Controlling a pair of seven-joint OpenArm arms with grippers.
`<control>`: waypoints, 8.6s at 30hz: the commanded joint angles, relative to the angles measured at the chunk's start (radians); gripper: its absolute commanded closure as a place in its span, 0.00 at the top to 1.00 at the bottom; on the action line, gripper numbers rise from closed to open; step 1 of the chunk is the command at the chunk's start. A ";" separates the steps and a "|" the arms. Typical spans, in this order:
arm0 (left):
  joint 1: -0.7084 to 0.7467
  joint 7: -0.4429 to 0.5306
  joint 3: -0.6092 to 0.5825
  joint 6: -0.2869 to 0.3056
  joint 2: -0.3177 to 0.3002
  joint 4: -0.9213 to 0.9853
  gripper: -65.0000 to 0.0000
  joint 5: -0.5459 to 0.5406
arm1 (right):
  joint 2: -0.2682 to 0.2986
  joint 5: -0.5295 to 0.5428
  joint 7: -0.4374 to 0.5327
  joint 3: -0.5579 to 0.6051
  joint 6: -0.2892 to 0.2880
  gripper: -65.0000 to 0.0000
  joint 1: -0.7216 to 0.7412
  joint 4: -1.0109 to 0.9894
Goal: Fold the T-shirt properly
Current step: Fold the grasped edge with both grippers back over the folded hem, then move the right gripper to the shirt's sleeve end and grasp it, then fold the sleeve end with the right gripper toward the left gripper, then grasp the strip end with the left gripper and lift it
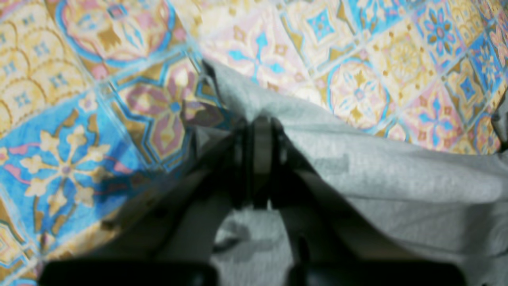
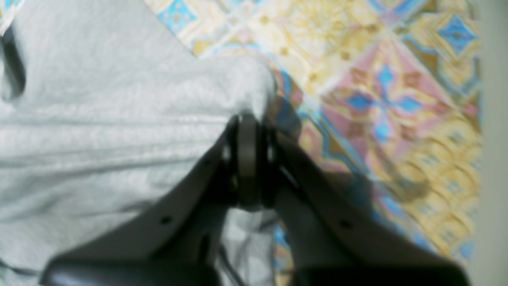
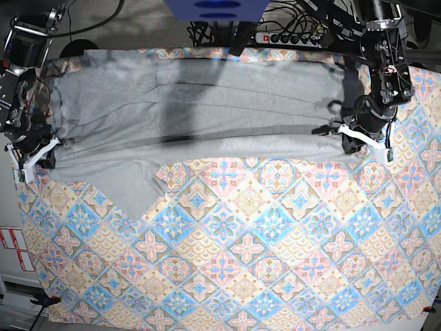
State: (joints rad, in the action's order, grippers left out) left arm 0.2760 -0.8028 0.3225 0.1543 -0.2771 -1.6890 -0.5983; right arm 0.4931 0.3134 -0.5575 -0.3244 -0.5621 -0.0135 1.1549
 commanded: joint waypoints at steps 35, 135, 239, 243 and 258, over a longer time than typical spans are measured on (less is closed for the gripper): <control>0.138 0.026 0.016 -0.006 -0.018 0.085 0.08 0.033 | -0.012 0.007 -0.072 -0.074 0.006 0.17 -0.176 0.175; 0.139 -0.065 0.091 -0.008 0.023 -0.118 0.39 -0.133 | -0.121 -0.075 -0.246 0.123 -0.136 0.00 -0.003 0.319; 0.108 -0.158 0.112 -0.003 -0.093 -0.004 0.48 -0.139 | -0.366 -0.145 -0.507 -0.186 -0.136 0.32 -0.317 0.705; 0.065 -0.223 0.111 -0.003 -0.124 0.056 0.54 -0.137 | -0.388 -0.145 -0.507 -0.175 -0.136 0.32 -0.305 0.705; 0.024 -0.261 -0.058 -0.002 -0.176 0.117 0.55 -0.130 | -0.400 -0.145 -0.507 -0.177 -0.136 0.32 -0.293 0.707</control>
State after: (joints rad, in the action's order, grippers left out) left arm 0.3088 -1.0725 0.2584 0.1509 -0.4377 -1.5581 -0.7162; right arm 0.0822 0.1608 -1.0775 -0.4961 -0.6991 -0.3103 1.8404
